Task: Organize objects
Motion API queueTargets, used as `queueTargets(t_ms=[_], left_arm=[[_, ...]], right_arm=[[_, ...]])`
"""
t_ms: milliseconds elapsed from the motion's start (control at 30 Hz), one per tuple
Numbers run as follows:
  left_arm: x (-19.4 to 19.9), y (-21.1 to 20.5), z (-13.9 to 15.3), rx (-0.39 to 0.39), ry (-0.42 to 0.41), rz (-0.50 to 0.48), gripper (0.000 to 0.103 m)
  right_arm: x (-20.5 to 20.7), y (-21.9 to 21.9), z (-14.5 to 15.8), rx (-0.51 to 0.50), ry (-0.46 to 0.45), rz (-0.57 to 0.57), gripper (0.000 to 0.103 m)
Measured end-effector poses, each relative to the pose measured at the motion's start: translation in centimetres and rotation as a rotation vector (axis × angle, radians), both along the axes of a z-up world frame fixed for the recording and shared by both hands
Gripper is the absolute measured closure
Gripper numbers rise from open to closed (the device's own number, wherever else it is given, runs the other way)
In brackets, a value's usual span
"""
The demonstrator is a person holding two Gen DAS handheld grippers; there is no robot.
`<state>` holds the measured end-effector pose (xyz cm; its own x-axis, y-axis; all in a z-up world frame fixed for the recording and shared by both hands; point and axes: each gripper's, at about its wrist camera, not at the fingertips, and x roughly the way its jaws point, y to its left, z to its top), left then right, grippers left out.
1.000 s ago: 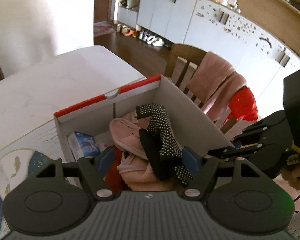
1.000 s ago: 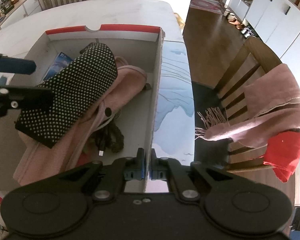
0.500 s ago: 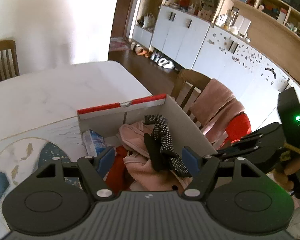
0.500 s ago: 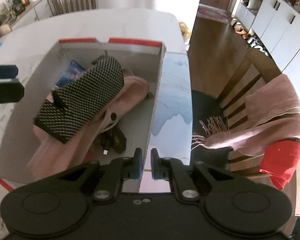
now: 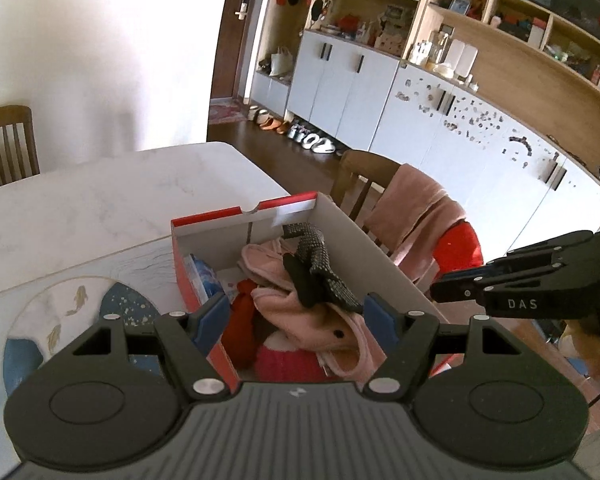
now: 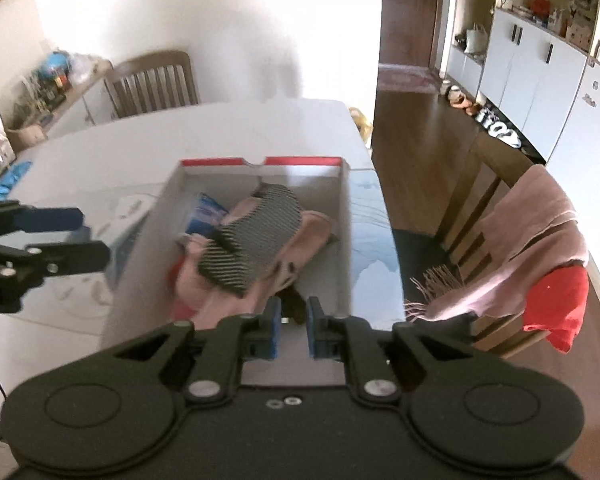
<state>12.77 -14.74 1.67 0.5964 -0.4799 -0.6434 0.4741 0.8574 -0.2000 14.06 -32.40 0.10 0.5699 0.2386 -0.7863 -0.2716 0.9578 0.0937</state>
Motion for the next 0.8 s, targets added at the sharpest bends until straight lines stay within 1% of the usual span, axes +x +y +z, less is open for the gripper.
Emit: queueTargets(t_ms=[33,133,200,233,300,367,400,433,467,533,600,667,733,800], left_arm=[[-0.3,0.2,0.1,-0.002,-0.005,-0.001,0.026],[-1.4,0.9,0.3,-0.012,-0.024,-0.002,0.022],[-2.1,1.3,0.3,-0.009,-0.037,0.002,0.019],[-2.5,1.4,0.3,-0.006,-0.044,0.005,0.017],[-3.1,1.8,0.3,-0.005,-0.049,0.003,0.017],[-3.7,2.1,0.3,0.001,-0.057,0.003,0.013],[-3.9,2.1,0.2,0.000,-0.057,0.001,0.010],[-4.2,2.4,0.2,-0.011,-0.054,-0.006,0.003],[-4.4,2.6,0.2,-0.019,-0.054,-0.007,0.001],[-4.9,2.9,0.2,-0.021,-0.066,-0.007,0.000],[-5.2,3.2,0.2,-0.014,-0.074,-0.007,0.000],[-5.5,3.4,0.2,-0.014,-0.078,-0.005,0.000],[-5.6,3.7,0.1,-0.018,-0.076,-0.006,0.000],[-5.6,3.8,0.0,-0.016,-0.077,-0.007,0.000]], right_arm=[[-0.7,0.3,0.2,0.007,-0.011,-0.003,0.088],[-2.2,0.9,0.4,0.026,-0.029,-0.005,0.084],[-3.2,1.5,0.6,0.038,-0.050,-0.004,0.073],[-3.8,1.8,0.7,0.044,-0.058,-0.003,0.070],[-4.7,2.4,0.8,0.050,-0.062,0.007,0.067],[-5.4,2.9,0.9,0.048,-0.068,0.006,0.063],[-5.7,3.0,0.9,0.049,-0.074,-0.002,0.061],[-5.9,3.0,0.9,0.059,-0.079,-0.010,0.060],[-6.1,3.0,1.0,0.071,-0.081,-0.017,0.058],[-6.6,3.2,1.1,0.082,-0.091,-0.028,0.054],[-7.2,3.3,1.2,0.092,-0.108,-0.033,0.046],[-7.7,3.6,1.3,0.101,-0.124,-0.035,0.041],[-8.2,3.7,1.4,0.106,-0.144,-0.033,0.039],[-8.7,3.8,1.5,0.103,-0.165,-0.035,0.033]])
